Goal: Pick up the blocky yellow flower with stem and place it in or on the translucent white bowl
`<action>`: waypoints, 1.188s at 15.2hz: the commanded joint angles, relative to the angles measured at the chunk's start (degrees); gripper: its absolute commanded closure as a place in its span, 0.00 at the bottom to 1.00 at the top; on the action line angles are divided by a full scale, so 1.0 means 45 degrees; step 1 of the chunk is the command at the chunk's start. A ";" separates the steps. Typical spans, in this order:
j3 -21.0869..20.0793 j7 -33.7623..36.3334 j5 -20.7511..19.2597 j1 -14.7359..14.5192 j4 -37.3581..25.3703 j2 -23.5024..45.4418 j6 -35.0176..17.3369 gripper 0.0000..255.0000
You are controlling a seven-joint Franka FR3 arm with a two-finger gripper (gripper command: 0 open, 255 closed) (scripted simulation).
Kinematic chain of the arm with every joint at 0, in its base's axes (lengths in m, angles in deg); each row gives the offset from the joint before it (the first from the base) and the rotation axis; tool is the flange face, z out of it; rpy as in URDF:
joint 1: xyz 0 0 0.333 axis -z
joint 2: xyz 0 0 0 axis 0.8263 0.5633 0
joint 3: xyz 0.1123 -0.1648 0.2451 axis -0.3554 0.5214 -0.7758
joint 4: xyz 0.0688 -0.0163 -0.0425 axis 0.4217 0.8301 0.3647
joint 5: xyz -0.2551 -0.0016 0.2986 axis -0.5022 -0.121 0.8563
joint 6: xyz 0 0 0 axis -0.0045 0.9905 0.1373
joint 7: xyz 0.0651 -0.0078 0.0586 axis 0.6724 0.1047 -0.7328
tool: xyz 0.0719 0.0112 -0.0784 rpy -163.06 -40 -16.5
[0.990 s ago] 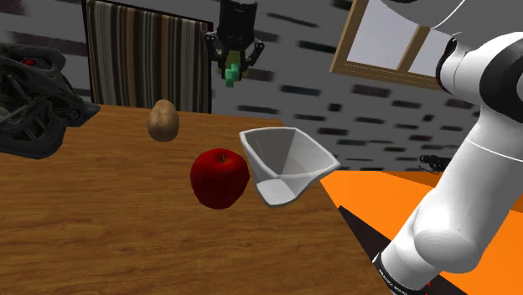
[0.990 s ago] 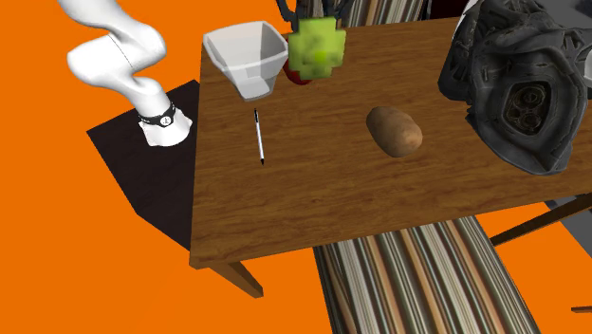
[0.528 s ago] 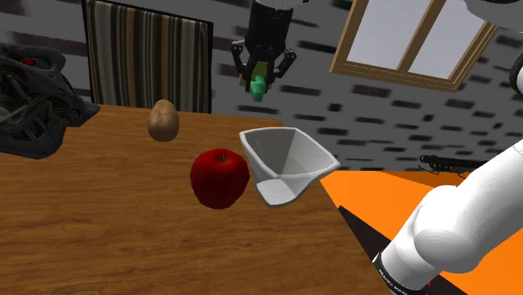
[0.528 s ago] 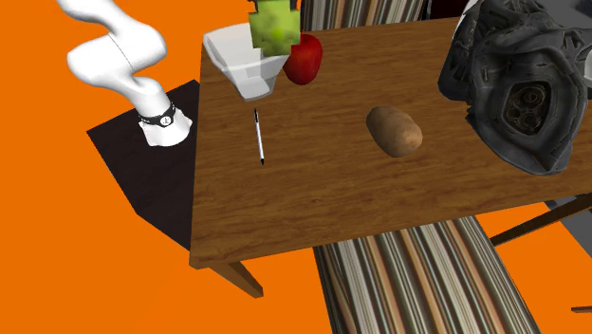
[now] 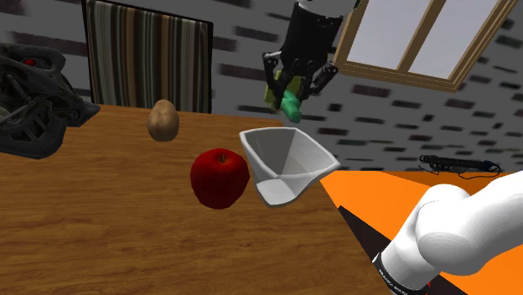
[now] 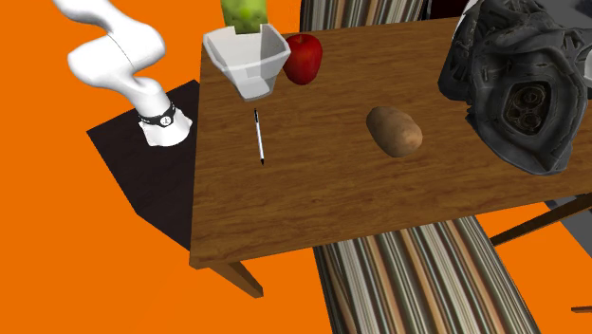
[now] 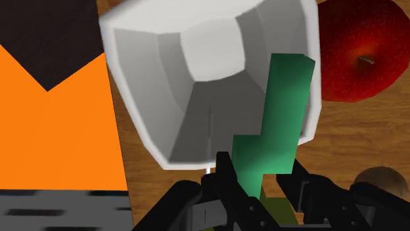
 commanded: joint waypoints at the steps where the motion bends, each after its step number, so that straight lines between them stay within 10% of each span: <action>1: 0.0028 0.0103 0.0311 -0.0264 0.0591 -0.0837 0.0220 1.00; 18: -0.0109 0.0315 0.0595 -0.0533 0.3261 -0.1448 -0.1840 1.00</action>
